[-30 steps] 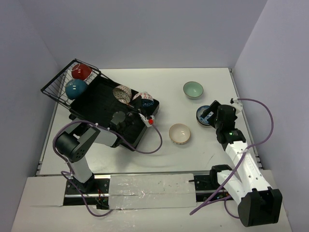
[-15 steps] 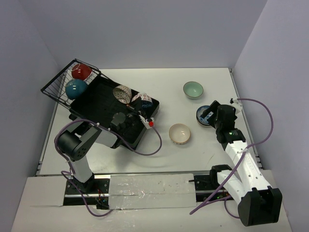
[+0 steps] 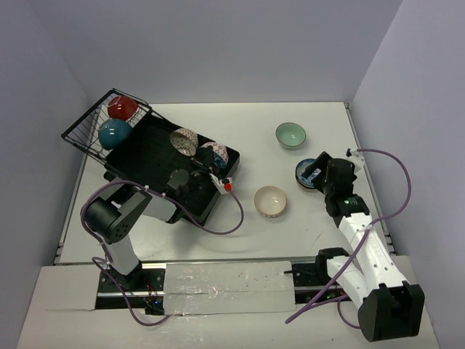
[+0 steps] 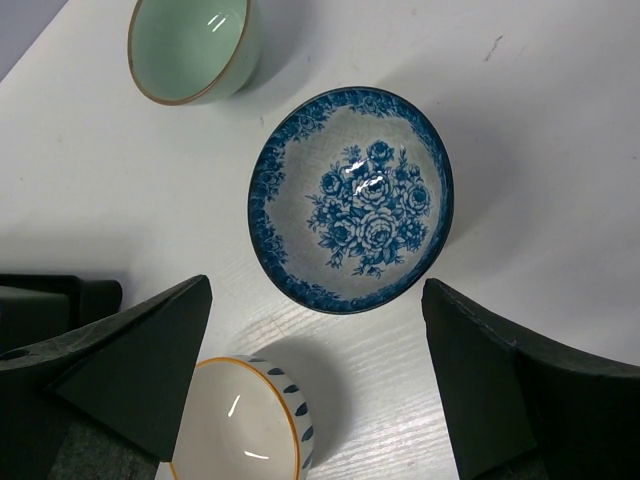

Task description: Load the bowls into the dish rack

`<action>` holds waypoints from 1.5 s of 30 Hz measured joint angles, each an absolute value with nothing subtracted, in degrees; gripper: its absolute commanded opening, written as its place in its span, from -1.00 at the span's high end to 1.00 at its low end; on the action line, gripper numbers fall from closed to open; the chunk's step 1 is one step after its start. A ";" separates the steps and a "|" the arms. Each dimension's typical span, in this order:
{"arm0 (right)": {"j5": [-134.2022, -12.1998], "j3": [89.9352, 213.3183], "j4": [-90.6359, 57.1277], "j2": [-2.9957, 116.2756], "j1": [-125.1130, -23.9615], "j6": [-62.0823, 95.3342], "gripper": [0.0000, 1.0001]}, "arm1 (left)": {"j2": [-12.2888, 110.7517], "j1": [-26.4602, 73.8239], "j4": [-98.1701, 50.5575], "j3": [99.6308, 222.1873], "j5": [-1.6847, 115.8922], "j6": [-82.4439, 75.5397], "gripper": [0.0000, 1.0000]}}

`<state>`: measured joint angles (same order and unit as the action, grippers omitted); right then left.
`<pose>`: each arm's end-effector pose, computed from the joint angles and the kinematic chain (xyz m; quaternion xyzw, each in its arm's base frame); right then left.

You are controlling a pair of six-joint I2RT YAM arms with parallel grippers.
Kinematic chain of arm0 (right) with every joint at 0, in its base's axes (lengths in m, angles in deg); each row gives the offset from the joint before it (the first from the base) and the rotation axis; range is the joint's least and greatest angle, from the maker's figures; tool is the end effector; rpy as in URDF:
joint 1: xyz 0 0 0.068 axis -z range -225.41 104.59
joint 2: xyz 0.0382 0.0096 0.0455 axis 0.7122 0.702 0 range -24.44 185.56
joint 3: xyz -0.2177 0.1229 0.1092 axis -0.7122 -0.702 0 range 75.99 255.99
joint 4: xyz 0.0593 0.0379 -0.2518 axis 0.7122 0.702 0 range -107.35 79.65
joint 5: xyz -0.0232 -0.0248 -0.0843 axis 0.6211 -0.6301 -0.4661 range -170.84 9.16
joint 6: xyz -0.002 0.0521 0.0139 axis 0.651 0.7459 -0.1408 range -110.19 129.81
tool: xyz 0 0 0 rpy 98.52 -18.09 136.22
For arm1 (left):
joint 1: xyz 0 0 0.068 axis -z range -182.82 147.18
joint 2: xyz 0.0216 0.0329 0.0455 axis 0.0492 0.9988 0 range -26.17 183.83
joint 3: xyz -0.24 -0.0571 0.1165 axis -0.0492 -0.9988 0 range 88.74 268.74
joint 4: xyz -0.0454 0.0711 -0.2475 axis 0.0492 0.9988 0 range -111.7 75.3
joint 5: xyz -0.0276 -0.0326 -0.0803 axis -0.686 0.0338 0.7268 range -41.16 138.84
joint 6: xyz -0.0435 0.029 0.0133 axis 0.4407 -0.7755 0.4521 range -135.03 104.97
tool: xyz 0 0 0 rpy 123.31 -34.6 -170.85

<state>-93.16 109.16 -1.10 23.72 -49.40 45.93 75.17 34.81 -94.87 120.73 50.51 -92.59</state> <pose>0.1890 0.0057 0.2483 0.2904 0.8179 0.0794 0.4903 0.2558 -0.1986 0.1715 0.5824 0.3571 0.2400 0.6897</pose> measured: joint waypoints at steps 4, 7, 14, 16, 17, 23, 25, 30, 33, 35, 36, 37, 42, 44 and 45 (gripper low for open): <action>-93.16 109.14 -1.14 23.41 -49.40 45.93 -0.87 | 74.60 35.16 -94.30 120.68 50.49 -92.66 0.48; -93.16 108.96 -1.27 22.96 -49.40 45.93 -0.87 | 74.03 35.57 -93.64 120.68 50.23 -92.90 0.33; -93.14 108.94 -1.32 22.21 -49.40 45.93 -0.87 | 68.21 36.73 -92.68 119.83 47.98 -91.72 -0.05; -93.11 108.94 -1.32 21.97 -49.40 45.93 -0.87 | 65.11 37.10 -92.29 119.72 47.17 -91.00 -0.10; -93.09 108.94 -1.32 21.84 -49.40 45.93 -0.87 | 63.38 37.30 -91.96 119.61 46.73 -90.56 -0.11; -92.74 108.94 -1.32 20.70 -49.71 45.93 -0.87 | 53.61 40.51 -83.00 119.15 42.67 -84.20 -0.23; -92.57 108.96 -1.30 20.35 -49.84 45.93 -0.87 | 50.62 42.81 -74.15 121.58 40.31 -75.85 -0.31; -92.11 108.96 -1.27 19.55 -50.12 45.95 -0.87 | 48.78 49.82 -53.32 137.69 31.37 -50.32 -0.86; -91.91 108.96 -1.25 19.07 -50.14 45.95 -0.87 | 49.77 54.26 -41.91 148.00 27.39 -34.82 -0.96; -91.85 108.96 -1.23 18.78 -50.14 45.95 -0.87 | 52.32 56.53 -33.60 155.33 26.10 -24.46 -0.98; -91.85 108.94 -1.23 18.63 -50.16 45.95 -0.87 | 54.14 57.34 -30.06 158.71 25.97 -19.76 -0.98; -91.83 108.94 -1.21 18.45 -50.16 45.95 -0.86 | 56.24 57.91 -26.06 161.97 25.93 -15.15 -0.98; -91.83 108.96 -1.03 17.38 -50.16 45.95 -0.87 | 66.86 58.63 -11.44 170.36 26.47 1.70 -0.99; -91.83 108.94 -1.03 17.10 -50.16 45.93 -0.86 | 70.14 58.61 -6.68 170.39 26.84 5.92 -0.98; -91.80 108.94 -1.01 17.01 -50.16 45.93 -0.86 | 71.76 58.61 -4.47 170.41 27.15 7.60 -0.97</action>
<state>-91.80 108.94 -1.01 17.01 -50.16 45.93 71.76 58.61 -4.47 170.41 27.15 7.60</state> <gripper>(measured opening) 0.935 0.991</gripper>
